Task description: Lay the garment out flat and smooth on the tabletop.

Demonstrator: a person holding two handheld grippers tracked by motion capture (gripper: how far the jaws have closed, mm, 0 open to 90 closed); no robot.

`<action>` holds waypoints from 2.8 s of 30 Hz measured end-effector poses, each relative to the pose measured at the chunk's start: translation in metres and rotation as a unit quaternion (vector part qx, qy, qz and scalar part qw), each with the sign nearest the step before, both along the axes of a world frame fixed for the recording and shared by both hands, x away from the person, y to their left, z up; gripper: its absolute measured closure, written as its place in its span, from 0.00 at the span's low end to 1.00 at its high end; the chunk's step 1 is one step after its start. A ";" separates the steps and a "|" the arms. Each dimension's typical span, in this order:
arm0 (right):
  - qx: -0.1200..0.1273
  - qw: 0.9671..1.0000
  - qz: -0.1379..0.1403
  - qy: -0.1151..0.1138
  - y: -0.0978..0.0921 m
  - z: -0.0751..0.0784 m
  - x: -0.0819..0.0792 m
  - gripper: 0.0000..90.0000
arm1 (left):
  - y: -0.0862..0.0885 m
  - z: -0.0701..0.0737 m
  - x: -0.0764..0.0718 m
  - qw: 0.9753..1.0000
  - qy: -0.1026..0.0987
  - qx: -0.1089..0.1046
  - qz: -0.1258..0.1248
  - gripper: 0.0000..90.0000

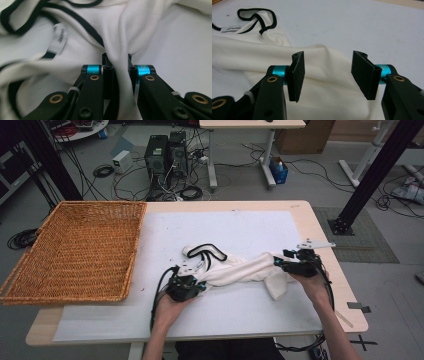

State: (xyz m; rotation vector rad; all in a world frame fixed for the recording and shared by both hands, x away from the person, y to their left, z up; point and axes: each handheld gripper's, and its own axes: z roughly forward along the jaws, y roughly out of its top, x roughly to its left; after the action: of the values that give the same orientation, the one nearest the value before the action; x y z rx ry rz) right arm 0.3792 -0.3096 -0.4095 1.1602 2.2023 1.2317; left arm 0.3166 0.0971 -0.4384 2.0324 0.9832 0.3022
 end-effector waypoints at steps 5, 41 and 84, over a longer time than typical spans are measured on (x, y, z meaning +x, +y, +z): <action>-0.030 0.995 0.091 0.006 0.073 0.009 0.035 0.51 | 0.025 0.009 -0.005 0.996 -0.032 -0.041 0.070 0.55; -0.042 0.993 -0.101 0.031 -0.018 -0.006 0.042 0.49 | -0.035 0.011 0.026 0.994 -0.065 -0.067 0.054 0.50; -0.066 0.994 0.044 0.077 0.048 -0.036 -0.018 0.43 | -0.016 0.010 0.017 0.996 -0.033 -0.008 0.084 0.47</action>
State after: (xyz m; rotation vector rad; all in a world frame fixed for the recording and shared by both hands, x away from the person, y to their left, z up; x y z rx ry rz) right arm 0.3616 -0.2616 -0.4453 1.1508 2.4324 1.0411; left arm 0.3333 0.0816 -0.4282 1.9161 1.1141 0.4485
